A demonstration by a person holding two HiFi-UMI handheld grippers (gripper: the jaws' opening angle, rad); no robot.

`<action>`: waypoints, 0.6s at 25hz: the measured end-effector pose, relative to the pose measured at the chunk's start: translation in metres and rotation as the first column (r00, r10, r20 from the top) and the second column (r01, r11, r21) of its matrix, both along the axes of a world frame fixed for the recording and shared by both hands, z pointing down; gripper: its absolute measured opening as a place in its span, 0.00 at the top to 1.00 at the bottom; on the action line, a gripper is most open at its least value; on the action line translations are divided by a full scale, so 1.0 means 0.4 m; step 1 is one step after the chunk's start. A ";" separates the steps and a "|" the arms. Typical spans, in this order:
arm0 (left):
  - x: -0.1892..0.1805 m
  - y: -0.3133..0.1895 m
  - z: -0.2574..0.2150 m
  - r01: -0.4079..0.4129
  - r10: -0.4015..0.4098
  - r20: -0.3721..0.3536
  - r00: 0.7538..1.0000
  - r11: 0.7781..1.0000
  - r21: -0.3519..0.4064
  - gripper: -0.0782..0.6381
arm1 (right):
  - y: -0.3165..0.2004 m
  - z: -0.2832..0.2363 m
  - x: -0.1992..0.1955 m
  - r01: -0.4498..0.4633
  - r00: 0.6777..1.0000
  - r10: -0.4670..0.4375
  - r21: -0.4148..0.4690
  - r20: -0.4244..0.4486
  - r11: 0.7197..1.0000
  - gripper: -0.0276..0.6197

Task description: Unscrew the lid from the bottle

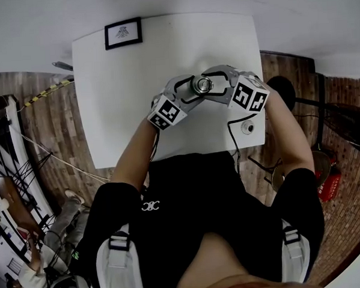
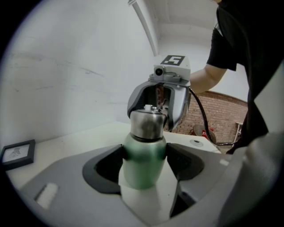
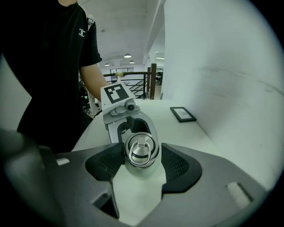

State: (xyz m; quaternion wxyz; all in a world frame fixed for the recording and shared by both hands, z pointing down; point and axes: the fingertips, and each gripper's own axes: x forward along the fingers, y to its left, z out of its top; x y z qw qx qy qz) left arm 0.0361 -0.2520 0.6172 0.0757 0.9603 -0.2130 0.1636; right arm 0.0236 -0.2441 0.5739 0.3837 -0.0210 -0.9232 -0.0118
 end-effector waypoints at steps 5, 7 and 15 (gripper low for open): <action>0.008 -0.009 0.010 0.008 -0.008 -0.002 1.000 1.000 0.001 0.38 | -0.013 -0.071 0.027 -0.265 0.948 0.258 0.015 0.187 0.964 0.57; 0.007 -0.011 0.013 0.016 -0.016 -0.008 1.000 1.000 0.000 0.38 | -0.017 -0.089 0.045 -0.437 0.858 0.420 -0.010 0.296 0.899 0.57; -0.005 -0.009 0.016 0.054 -0.054 -0.017 0.998 0.999 0.004 0.38 | 0.010 -0.088 0.089 -0.880 0.278 0.810 -0.201 0.515 0.430 0.57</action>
